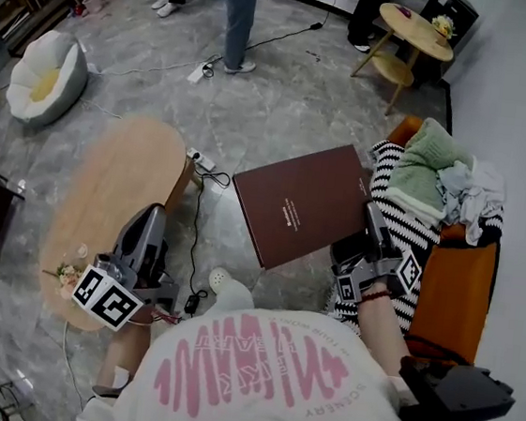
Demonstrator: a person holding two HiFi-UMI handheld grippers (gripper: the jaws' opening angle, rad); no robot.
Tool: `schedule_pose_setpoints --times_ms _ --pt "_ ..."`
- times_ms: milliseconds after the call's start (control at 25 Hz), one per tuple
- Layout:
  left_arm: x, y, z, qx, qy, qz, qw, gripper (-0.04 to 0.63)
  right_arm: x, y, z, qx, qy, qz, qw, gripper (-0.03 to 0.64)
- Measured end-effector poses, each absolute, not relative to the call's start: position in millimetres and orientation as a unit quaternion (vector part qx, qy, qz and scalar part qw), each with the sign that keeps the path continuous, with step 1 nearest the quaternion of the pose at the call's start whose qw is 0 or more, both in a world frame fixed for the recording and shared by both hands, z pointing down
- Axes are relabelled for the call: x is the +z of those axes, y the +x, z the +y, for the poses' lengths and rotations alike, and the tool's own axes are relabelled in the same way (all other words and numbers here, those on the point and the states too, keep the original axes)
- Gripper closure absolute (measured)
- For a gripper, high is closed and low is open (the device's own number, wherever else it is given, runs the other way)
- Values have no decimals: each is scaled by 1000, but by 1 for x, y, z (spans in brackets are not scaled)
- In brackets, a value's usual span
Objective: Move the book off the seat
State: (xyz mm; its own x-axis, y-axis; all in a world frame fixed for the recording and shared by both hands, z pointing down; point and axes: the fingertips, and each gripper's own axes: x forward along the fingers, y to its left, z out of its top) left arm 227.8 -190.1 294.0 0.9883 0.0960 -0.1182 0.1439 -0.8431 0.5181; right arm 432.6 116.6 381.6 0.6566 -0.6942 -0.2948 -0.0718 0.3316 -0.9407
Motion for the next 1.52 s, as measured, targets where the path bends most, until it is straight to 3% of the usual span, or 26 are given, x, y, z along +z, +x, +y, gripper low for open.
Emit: schedule_pose_setpoints --times_ms 600,1520 --pt "302 241 -363 -40 960 -27 276 588 389 481 -119 -325 -505 398 693 457" --pt "320 174 -429 -57 950 -157 265 588 428 495 -267 -426 -483 426 636 457"
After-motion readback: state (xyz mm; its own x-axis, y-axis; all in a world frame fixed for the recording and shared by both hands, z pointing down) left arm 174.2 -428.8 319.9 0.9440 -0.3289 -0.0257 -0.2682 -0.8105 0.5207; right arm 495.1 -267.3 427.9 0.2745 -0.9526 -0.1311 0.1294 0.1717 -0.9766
